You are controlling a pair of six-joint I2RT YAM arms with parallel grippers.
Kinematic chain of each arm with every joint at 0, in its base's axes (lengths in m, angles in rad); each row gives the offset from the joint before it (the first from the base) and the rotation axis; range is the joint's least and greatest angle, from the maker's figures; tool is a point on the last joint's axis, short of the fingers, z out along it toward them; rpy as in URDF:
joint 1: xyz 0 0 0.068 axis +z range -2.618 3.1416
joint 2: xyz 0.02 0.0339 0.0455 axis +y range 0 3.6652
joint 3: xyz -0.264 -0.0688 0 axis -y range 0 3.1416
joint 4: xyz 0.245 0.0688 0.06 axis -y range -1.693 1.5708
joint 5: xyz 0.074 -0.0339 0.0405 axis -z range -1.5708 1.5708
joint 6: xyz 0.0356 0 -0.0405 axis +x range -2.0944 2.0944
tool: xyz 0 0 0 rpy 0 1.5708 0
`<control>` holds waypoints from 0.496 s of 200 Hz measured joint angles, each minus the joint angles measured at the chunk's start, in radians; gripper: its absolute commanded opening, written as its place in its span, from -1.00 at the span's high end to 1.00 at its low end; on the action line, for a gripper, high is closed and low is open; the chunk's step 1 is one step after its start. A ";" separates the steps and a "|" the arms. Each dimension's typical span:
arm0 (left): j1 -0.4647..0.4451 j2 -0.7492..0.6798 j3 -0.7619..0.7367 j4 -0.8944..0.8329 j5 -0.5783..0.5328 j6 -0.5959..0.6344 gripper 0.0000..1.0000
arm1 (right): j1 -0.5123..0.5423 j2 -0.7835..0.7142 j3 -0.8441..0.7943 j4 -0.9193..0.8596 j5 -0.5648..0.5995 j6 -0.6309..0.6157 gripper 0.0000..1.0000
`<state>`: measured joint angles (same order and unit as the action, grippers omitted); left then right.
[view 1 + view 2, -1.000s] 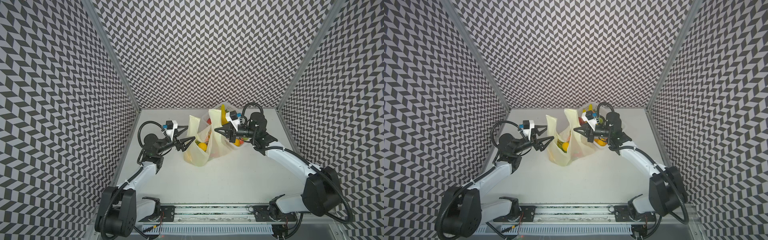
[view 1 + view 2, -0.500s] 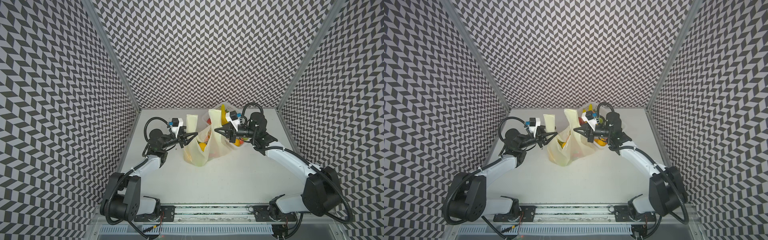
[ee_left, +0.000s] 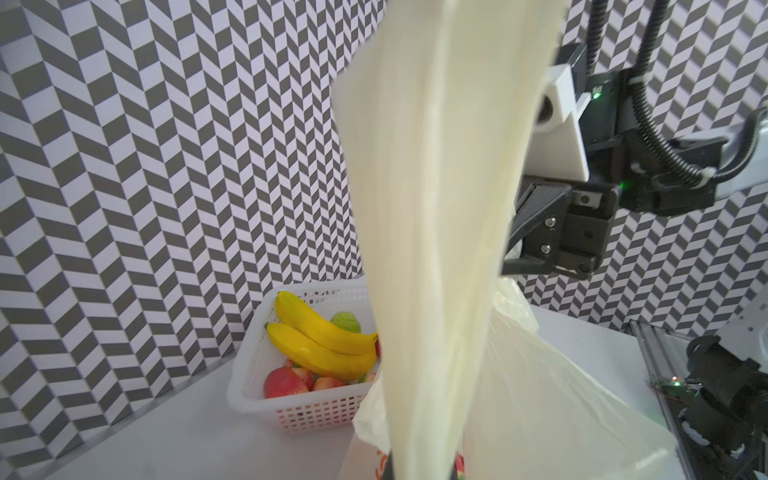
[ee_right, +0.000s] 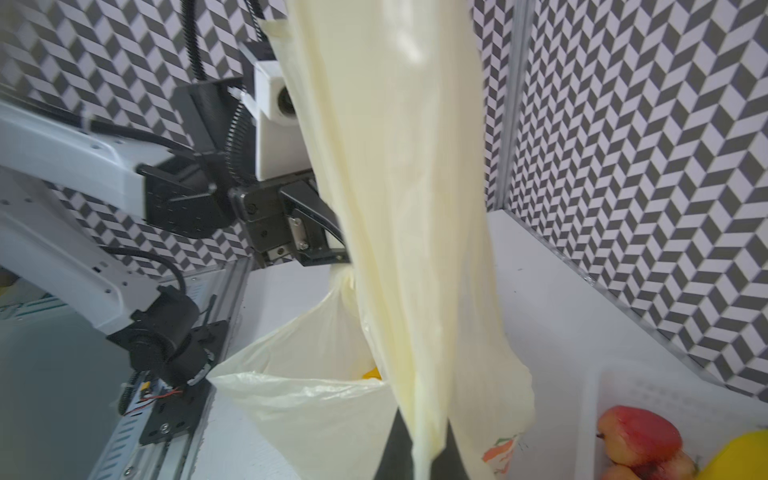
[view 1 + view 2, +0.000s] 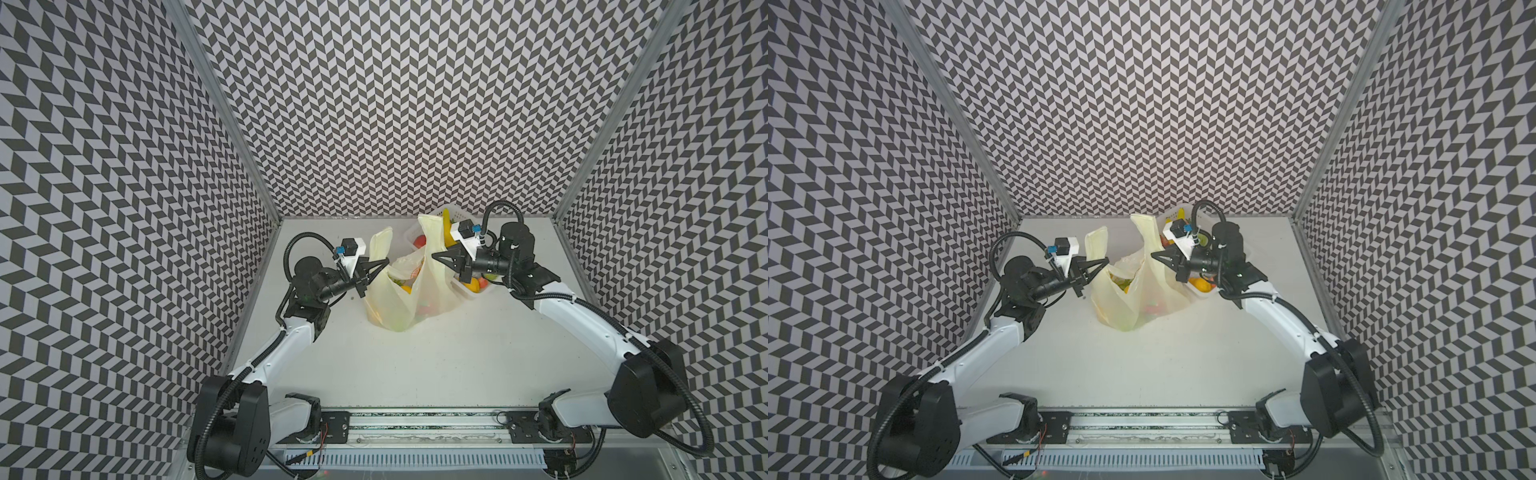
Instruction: Place the fake fruits into the plastic bag and tie a complex knot
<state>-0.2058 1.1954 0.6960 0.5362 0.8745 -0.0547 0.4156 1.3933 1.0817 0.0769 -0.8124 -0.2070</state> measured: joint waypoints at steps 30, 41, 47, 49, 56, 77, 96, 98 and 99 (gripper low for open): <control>-0.027 -0.002 0.103 -0.225 -0.053 0.125 1.00 | 0.000 -0.011 0.003 -0.090 0.129 -0.075 1.00; -0.048 -0.002 0.136 -0.301 -0.071 0.170 1.00 | -0.001 -0.013 0.003 -0.117 0.153 -0.101 1.00; -0.065 0.000 0.158 -0.351 -0.082 0.201 1.00 | -0.002 -0.013 0.003 -0.131 0.167 -0.116 1.00; -0.069 0.000 0.163 -0.361 -0.084 0.209 1.00 | -0.002 -0.013 0.003 -0.136 0.170 -0.122 1.00; -0.086 0.002 0.185 -0.409 -0.096 0.244 1.00 | -0.002 -0.013 0.004 -0.152 0.181 -0.137 1.00; -0.123 0.002 0.220 -0.513 -0.105 0.331 1.00 | -0.002 -0.013 0.016 -0.208 0.200 -0.174 1.00; -0.146 0.001 0.227 -0.578 -0.112 0.401 1.00 | -0.002 -0.011 0.041 -0.242 0.198 -0.198 1.00; -0.148 0.001 0.228 -0.582 -0.113 0.405 1.00 | -0.002 -0.011 0.044 -0.245 0.198 -0.200 1.00; -0.150 0.001 0.229 -0.587 -0.113 0.409 1.00 | -0.002 -0.011 0.046 -0.246 0.197 -0.201 1.00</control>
<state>-0.3557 1.1965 0.9245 -0.0513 0.7616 0.3546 0.4141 1.3827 1.1275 -0.1696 -0.6151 -0.4080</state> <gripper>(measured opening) 0.047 0.047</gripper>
